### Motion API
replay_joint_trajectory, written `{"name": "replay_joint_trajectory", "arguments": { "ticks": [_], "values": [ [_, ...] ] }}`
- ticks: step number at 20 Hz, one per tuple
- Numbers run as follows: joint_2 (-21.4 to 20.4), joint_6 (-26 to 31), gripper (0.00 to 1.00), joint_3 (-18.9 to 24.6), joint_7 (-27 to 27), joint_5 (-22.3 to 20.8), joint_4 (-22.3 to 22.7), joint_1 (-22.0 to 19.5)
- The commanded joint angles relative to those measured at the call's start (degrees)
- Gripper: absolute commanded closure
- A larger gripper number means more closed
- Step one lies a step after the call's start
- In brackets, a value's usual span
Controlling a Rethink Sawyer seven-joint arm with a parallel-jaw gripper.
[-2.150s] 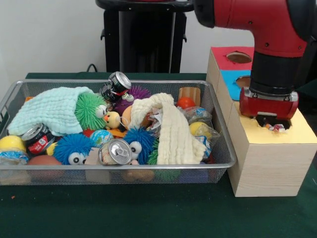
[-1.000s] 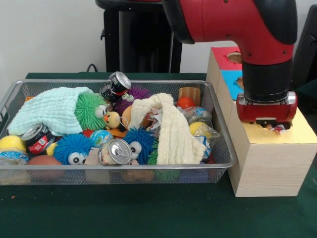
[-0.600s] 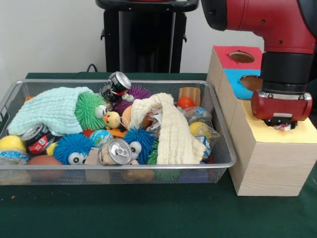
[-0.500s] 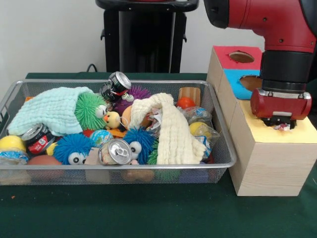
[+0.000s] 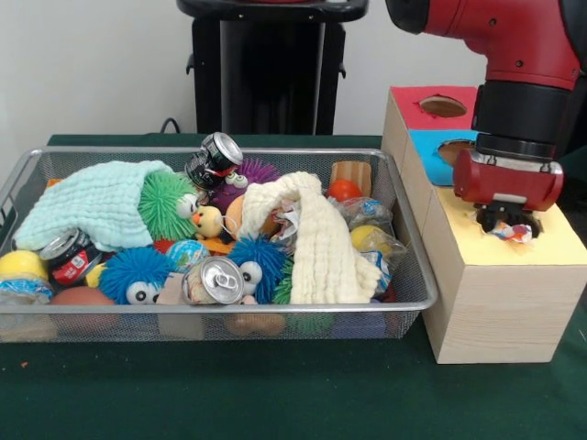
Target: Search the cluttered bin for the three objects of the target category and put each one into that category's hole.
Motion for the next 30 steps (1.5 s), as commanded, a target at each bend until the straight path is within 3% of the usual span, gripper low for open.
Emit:
{"name": "replay_joint_trajectory", "arguments": {
  "ticks": [1,9,18,19,23,30],
  "values": [
    [1.0,10.4,1.00,-1.4,11.8,2.2,1.3,0.4],
    [-3.2,15.8,1.00,-2.6,12.2,1.8,2.0,0.9],
    [-4.6,16.3,1.00,-2.7,11.3,0.1,2.6,1.4],
    [-4.9,14.3,0.00,-2.1,11.2,-0.1,3.2,1.1],
    [-5.4,11.3,0.00,-0.5,11.1,-0.3,4.5,0.3],
    [-3.7,8.7,0.00,-2.1,15.1,1.5,5.3,2.3]
  ]
}}
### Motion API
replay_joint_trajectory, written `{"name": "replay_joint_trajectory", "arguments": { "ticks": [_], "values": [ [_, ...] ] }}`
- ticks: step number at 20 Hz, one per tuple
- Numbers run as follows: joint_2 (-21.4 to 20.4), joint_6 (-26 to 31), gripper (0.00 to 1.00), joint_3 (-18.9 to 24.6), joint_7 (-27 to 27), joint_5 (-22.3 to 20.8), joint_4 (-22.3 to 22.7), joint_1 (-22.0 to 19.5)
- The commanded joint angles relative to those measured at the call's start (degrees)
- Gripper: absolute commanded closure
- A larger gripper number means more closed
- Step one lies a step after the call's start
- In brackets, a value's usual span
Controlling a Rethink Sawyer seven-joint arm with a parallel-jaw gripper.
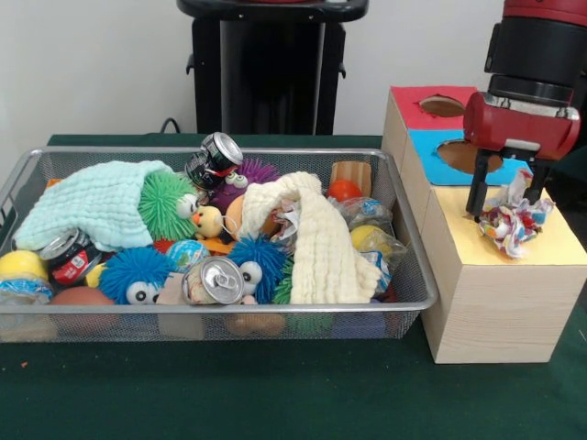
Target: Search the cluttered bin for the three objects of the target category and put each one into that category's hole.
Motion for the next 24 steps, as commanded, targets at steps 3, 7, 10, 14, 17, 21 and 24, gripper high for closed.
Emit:
{"name": "replay_joint_trajectory", "arguments": {
  "ticks": [3,7,10,14,17,21,24],
  "values": [
    [1.1,-0.3,0.00,2.4,14.7,1.9,5.6,-0.1],
    [-0.9,2.9,0.00,2.7,14.8,2.7,5.5,0.0],
    [-1.6,4.6,0.00,2.6,14.9,3.2,5.1,0.2],
    [-2.4,5.6,0.00,2.6,14.6,3.4,5.1,0.2],
    [-2.6,5.4,0.00,2.6,14.5,3.4,5.2,0.3],
    [-2.5,3.1,0.00,2.1,13.5,2.4,4.9,0.5],
    [-2.3,1.5,1.00,1.5,13.4,1.9,5.0,0.9]
  ]
}}
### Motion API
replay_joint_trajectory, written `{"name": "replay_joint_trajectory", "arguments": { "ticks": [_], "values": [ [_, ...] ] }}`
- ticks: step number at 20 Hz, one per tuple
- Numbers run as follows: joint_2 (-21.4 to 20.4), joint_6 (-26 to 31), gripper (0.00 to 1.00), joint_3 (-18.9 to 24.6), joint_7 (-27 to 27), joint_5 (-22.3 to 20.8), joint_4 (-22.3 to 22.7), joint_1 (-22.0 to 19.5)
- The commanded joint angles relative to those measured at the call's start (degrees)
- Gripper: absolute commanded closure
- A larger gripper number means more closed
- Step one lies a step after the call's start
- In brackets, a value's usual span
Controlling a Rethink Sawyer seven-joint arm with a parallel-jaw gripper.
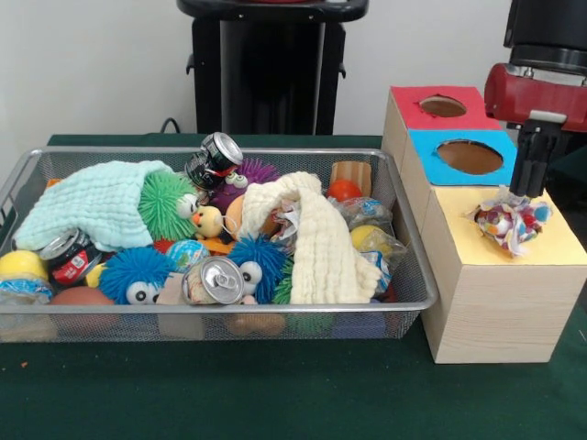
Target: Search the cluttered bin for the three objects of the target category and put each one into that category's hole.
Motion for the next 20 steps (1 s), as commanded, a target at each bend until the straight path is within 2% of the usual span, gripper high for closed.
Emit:
{"name": "replay_joint_trajectory", "arguments": {
  "ticks": [1,4,8,20],
  "values": [
    [1.1,1.1,1.00,1.4,13.4,0.8,4.1,0.1],
    [1.7,0.9,1.00,0.3,13.5,0.6,3.6,0.6],
    [2.3,-0.6,1.00,1.7,13.0,0.5,4.0,-0.5],
    [7.3,-9.0,1.00,3.2,13.5,0.4,4.4,-1.2]
  ]
}}
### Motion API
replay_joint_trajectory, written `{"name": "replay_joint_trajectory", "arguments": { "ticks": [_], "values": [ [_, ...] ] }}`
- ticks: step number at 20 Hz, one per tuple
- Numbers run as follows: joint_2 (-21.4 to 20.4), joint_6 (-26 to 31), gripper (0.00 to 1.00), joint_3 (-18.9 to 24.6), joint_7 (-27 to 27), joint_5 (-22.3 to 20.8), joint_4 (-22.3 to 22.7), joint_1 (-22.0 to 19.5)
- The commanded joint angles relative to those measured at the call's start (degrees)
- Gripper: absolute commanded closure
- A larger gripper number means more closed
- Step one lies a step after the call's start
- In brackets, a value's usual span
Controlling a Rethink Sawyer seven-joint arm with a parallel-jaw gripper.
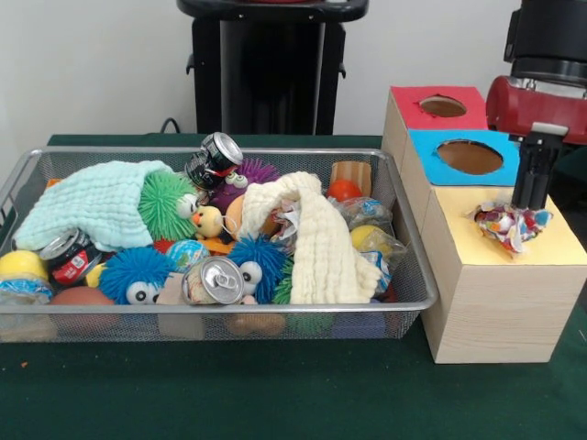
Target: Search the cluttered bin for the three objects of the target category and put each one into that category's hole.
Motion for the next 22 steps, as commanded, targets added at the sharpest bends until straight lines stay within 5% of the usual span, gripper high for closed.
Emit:
{"name": "replay_joint_trajectory", "arguments": {
  "ticks": [1,3,8,13,22],
  "values": [
    [5.8,-4.9,1.00,4.3,13.5,0.5,4.6,-2.5],
    [6.1,-6.0,1.00,8.8,13.1,0.5,5.7,-5.5],
    [8.5,-3.9,1.00,11.4,14.4,3.0,6.6,-7.1],
    [10.4,6.9,1.00,8.6,15.7,6.8,5.1,-5.7],
    [8.3,15.5,1.00,7.2,15.3,8.3,4.7,-4.5]
  ]
}}
